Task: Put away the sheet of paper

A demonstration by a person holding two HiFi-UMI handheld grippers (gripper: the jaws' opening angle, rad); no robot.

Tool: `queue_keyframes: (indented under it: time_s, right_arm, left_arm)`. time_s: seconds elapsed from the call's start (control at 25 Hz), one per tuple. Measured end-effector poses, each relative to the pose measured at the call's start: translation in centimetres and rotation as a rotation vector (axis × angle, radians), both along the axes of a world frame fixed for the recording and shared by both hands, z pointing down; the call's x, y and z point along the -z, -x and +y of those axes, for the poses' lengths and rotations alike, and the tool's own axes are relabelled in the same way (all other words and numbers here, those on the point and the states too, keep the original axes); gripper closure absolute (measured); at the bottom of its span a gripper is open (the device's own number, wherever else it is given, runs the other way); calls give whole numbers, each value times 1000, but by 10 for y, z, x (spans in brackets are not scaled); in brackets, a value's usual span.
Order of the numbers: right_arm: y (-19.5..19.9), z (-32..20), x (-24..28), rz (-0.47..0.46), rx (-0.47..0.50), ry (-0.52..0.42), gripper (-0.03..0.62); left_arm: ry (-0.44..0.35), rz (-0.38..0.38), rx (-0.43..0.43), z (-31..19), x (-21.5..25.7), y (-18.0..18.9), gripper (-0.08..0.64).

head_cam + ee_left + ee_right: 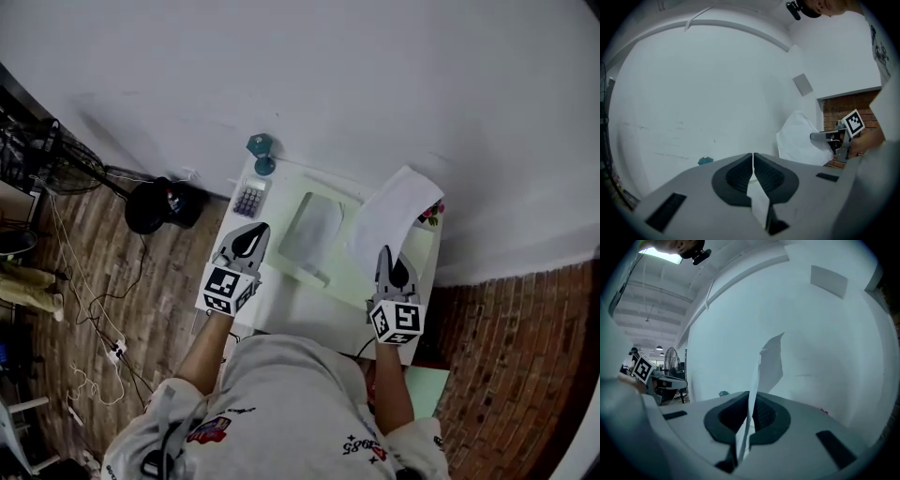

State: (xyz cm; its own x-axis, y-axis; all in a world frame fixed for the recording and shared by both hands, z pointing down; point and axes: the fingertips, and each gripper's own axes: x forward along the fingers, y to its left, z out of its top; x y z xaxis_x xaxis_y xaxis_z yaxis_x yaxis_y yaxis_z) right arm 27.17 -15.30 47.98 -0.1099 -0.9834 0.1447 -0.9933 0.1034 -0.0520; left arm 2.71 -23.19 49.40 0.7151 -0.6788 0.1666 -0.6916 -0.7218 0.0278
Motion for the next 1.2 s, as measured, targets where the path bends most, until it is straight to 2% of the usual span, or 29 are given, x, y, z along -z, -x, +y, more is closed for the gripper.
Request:
queue_keyframes:
  time_s: [0.16, 0.44, 0.6, 1.2]
  right_arm:
    - [2, -5, 4, 3, -18, -8, 595]
    - [13, -13, -12, -25, -10, 26, 595]
    - [22, -19, -23, -74, 2, 43, 595]
    - [44, -38, -92, -159, 65, 191, 595]
  left_arm:
    - [-26, 12, -27, -10, 5, 0, 532]
    - [25, -4, -43, -11, -12, 6, 532]
    - [23, -5, -49, -12, -12, 9, 532]
    - [35, -20, 3, -9, -21, 33, 532]
